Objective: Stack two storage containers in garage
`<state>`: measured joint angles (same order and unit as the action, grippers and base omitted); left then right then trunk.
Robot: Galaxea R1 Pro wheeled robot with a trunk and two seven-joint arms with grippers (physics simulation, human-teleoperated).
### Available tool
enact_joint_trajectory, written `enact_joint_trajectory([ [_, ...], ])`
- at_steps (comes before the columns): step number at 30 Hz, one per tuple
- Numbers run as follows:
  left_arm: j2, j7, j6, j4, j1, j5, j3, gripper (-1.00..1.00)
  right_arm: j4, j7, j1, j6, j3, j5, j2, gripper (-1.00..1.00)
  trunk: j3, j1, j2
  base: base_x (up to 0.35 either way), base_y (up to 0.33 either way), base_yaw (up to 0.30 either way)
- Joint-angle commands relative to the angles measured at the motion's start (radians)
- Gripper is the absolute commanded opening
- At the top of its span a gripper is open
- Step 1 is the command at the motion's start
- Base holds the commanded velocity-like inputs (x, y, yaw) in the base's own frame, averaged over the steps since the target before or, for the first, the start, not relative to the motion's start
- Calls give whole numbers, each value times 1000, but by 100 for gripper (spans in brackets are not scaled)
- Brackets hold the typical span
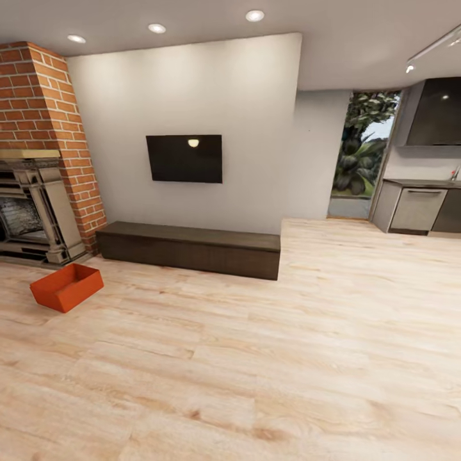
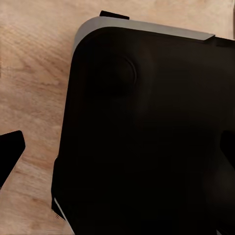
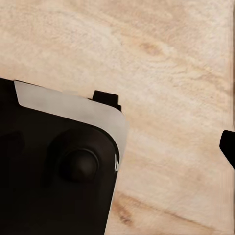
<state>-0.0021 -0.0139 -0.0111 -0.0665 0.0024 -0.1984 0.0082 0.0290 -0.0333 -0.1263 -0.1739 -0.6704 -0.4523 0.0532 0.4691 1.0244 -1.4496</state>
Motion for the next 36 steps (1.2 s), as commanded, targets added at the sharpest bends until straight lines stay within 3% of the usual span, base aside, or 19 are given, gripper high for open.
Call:
enact_joint_trajectory([
  [1, 0, -1, -1, -1, 0, -6, 0, 100, 3, -3, -1, -6, -8, -11, 0, 100, 1, 1, 0, 322, 0, 177],
  [36, 1, -1, 0, -1, 1, -7, -1, 100, 3, -3, -1, -7, -4, -14, 1, 100, -17, 1, 0, 322, 0, 247],
])
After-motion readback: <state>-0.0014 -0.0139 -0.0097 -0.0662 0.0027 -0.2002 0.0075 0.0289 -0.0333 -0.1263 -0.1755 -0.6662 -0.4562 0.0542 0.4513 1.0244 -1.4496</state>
